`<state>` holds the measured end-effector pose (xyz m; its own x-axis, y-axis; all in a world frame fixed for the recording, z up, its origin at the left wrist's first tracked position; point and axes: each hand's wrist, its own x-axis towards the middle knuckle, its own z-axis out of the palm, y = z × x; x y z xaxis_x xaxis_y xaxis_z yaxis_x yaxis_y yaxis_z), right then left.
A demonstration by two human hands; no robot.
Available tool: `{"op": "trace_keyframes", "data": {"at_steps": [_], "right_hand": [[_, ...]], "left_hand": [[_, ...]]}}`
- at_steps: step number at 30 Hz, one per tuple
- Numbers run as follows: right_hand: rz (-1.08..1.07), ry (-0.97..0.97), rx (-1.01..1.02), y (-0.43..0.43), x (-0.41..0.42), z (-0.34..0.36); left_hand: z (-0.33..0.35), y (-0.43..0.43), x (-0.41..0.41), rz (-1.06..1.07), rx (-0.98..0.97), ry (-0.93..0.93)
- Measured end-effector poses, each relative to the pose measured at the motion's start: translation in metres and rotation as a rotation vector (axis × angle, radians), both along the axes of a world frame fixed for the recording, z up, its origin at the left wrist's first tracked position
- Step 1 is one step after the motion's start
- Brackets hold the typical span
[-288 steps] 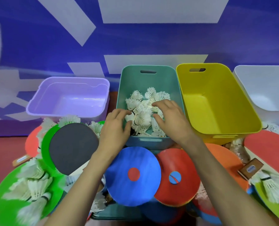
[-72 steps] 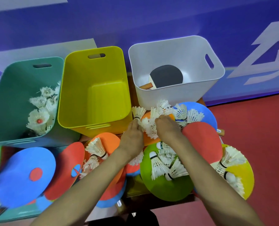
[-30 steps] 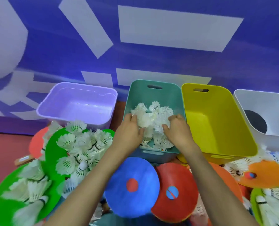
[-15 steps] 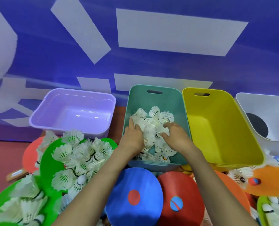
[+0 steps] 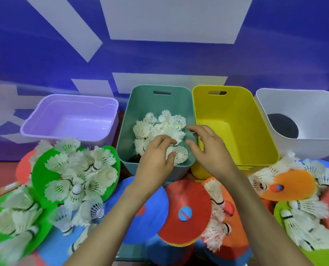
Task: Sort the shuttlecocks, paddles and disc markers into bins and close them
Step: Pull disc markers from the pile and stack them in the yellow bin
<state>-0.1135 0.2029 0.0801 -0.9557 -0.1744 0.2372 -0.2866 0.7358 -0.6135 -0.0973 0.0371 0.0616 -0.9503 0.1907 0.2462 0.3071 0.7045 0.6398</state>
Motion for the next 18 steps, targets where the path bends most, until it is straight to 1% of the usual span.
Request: {"op": "trace_keyframes", "data": {"at_steps": [5,9,12,14,18], "right_hand": [[0.028,0.103,-0.074,0.057,0.037,0.000],[0.010,0.124,-0.120,0.095,0.063,-0.005],[-0.001,0.118,-0.139,0.118,0.078,-0.016],[0.000,0.059,-0.103,0.125,0.087,-0.027],[-0.002,-0.163,0.031,0.114,0.094,-0.054]], "left_hand": [[-0.001,0.047,0.036,-0.072,0.060,0.016],[-0.006,0.076,0.057,-0.074,0.109,-0.022],[-0.019,0.092,0.072,-0.063,0.077,-0.107],[-0.032,0.098,0.083,-0.048,0.019,-0.173],[-0.056,0.095,0.106,0.053,-0.073,-0.306]]}}
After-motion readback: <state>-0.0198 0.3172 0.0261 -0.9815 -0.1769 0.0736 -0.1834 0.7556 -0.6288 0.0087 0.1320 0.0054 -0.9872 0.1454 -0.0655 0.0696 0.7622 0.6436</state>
